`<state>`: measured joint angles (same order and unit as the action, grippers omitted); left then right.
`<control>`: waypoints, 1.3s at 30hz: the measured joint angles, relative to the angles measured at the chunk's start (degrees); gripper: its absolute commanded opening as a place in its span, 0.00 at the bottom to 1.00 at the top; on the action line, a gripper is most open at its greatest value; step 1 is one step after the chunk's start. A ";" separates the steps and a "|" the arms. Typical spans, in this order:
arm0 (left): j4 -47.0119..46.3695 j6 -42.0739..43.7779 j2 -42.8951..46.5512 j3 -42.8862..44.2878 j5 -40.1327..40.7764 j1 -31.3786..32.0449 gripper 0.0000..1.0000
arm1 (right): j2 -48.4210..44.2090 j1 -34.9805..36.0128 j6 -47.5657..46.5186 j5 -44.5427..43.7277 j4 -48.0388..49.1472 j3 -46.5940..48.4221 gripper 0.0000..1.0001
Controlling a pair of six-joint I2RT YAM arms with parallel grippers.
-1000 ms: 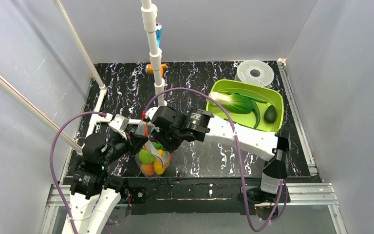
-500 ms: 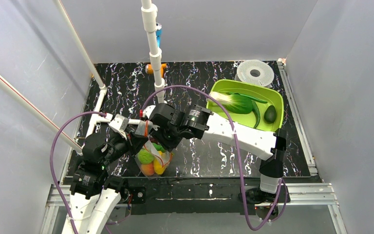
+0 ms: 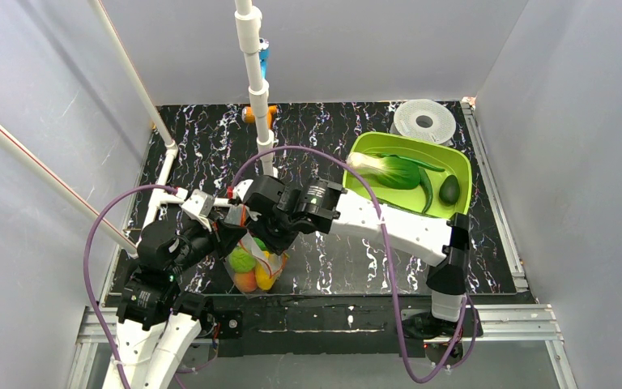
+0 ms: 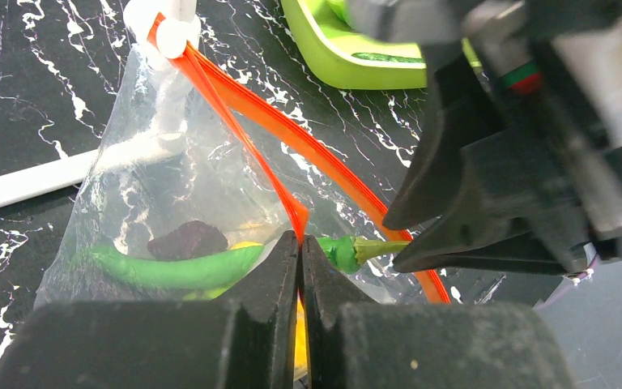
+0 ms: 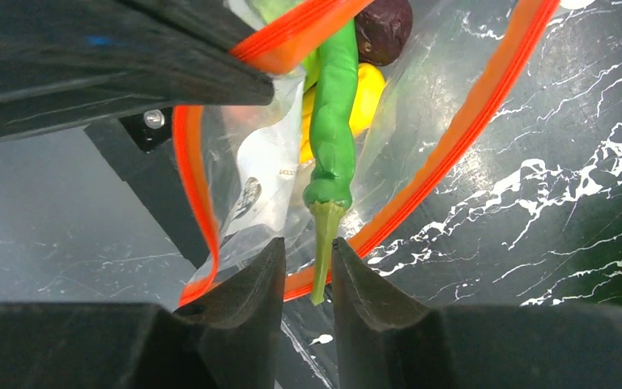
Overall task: Place the food in the zip-top bag and seal the zipper
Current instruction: Adjust the fake vegetable in the zipper food storage bag.
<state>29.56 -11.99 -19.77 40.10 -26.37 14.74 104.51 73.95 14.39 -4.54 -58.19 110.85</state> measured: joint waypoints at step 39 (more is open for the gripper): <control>-0.04 0.00 -0.33 0.00 0.00 0.00 0.00 | 1.97 -1.57 6.67 0.72 0.96 3.87 0.01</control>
<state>29.52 -11.99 -20.10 40.10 -26.37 14.74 106.48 72.38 21.06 -3.81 -57.23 114.72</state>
